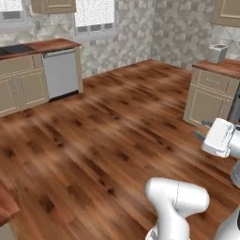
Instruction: Move the drinks to the dining counter.
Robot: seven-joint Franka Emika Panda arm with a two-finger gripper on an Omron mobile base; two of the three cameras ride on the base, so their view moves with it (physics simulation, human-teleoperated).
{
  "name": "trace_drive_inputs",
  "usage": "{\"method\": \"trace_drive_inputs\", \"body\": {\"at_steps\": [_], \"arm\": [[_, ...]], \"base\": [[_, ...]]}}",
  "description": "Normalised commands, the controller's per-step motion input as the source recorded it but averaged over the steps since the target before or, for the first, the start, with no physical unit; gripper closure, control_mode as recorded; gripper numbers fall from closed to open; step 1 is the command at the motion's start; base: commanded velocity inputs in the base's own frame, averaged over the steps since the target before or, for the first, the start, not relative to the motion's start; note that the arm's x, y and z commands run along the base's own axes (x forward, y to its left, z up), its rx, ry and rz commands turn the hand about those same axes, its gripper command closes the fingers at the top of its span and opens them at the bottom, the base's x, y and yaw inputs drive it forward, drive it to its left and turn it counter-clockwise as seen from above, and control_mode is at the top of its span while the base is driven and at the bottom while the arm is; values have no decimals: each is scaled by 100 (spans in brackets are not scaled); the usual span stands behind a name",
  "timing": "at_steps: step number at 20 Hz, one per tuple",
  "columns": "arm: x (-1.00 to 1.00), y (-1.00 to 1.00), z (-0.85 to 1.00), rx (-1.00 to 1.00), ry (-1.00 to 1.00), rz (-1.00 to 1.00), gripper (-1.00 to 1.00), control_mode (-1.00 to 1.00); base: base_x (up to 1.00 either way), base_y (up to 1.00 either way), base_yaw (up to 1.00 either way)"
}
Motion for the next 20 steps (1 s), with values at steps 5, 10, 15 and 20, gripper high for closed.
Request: {"method": "trace_drive_inputs", "body": {"at_steps": [5,10,15,20], "arm": [[0,0,0,0,0,0,-100,100],[0,0,0,0,0,0,-100,100],[0,0,0,0,0,0,-100,100],[0,0,0,0,0,0,-100,100]], "base": [[0,-100,-61],[0,-100,-61],[2,-97,-55],[30,-80,-48]]}}
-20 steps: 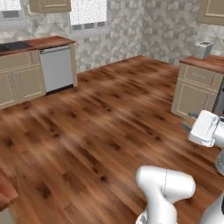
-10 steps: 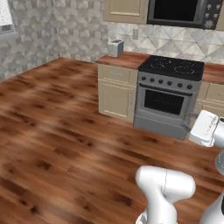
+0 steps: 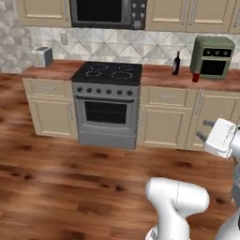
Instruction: Move the drinks to the dining counter.
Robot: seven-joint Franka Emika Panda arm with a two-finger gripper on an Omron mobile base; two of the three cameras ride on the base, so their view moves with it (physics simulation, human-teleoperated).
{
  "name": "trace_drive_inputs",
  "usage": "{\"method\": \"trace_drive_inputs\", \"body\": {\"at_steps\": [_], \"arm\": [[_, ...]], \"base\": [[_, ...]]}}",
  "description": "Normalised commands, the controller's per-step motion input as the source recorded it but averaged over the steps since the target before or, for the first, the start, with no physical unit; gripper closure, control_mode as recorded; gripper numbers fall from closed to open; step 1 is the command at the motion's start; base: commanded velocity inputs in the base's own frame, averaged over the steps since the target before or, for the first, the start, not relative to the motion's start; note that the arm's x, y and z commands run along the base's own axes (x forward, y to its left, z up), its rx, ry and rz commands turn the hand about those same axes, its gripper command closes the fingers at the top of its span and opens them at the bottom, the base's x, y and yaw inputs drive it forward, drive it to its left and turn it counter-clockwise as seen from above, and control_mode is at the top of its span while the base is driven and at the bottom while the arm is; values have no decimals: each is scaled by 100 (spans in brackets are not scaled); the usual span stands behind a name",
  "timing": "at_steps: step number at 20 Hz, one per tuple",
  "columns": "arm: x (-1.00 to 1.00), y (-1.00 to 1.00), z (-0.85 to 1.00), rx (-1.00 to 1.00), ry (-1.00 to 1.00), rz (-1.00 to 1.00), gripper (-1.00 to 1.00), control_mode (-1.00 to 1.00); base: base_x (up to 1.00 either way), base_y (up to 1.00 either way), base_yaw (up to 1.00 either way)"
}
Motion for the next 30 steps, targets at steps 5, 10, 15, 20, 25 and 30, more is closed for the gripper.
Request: {"method": "trace_drive_inputs", "body": {"at_steps": [5,10,15,20,25,30], "arm": [[0,0,0,0,0,0,-100,100],[0,0,0,0,0,0,-100,100],[0,0,0,0,0,0,-100,100],[0,0,0,0,0,0,-100,100],[0,0,0,0,0,0,-100,100],[0,0,0,0,0,0,-100,100]], "base": [[85,-15,-27],[100,0,-11],[100,0,-11],[100,0,-15],[100,0,-17],[90,1,-15]]}}
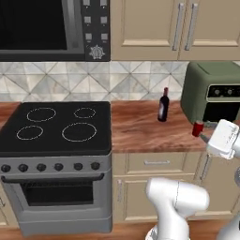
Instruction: Move the drinks to the dining counter.
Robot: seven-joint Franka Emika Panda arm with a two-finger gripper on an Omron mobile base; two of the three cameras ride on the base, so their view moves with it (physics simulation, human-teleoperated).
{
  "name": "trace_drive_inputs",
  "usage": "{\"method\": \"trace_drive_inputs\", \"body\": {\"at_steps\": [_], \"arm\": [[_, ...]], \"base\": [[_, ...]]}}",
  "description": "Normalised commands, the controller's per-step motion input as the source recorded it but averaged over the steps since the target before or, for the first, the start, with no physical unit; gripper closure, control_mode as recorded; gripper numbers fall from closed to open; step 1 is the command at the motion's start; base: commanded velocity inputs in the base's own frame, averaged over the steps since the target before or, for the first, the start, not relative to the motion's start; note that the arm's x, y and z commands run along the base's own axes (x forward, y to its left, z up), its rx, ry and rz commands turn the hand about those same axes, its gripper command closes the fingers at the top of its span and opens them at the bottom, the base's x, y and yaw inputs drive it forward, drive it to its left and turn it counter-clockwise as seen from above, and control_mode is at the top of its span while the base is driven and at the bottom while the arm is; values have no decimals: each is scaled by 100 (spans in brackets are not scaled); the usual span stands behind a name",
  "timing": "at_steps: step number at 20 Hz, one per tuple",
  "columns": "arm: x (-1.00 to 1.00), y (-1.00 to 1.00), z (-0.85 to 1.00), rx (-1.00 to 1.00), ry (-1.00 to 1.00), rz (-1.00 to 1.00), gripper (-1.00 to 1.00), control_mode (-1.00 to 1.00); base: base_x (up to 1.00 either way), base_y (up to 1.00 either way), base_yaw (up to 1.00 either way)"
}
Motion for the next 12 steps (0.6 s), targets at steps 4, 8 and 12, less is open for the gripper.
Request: {"method": "trace_drive_inputs", "body": {"at_steps": [4,8,12], "arm": [[0,0,0,0,0,0,-100,100],[0,0,0,0,0,0,-100,100],[0,0,0,0,0,0,-100,100]], "base": [[79,9,-11],[75,18,-9],[65,30,-9]]}}
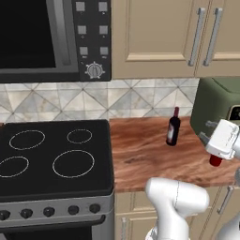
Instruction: Move the drinks to the dining counter.
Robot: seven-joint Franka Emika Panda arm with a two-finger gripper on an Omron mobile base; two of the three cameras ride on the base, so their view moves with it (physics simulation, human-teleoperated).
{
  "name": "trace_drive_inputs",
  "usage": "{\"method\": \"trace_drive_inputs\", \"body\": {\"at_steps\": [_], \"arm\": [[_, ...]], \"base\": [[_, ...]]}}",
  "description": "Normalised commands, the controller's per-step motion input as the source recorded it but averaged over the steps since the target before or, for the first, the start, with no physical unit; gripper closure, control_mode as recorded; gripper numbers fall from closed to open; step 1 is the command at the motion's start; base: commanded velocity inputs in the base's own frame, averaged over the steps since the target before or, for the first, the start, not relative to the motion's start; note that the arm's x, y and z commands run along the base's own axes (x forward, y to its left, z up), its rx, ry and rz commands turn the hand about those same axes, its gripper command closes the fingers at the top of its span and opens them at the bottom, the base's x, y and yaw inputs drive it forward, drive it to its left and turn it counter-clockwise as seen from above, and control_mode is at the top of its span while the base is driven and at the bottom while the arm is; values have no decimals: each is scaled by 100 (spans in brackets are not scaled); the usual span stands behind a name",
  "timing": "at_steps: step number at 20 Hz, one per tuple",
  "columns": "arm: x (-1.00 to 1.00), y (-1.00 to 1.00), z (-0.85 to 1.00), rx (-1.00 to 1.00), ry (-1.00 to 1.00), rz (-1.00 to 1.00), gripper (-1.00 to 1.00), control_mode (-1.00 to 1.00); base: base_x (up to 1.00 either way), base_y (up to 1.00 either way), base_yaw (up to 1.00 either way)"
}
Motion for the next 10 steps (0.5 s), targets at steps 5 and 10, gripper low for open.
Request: {"method": "trace_drive_inputs", "body": {"at_steps": [5,10], "arm": [[0,0,0,0,0,0,-100,100],[0,0,0,0,0,0,-100,100]], "base": [[51,32,-13],[17,6,-8]]}}
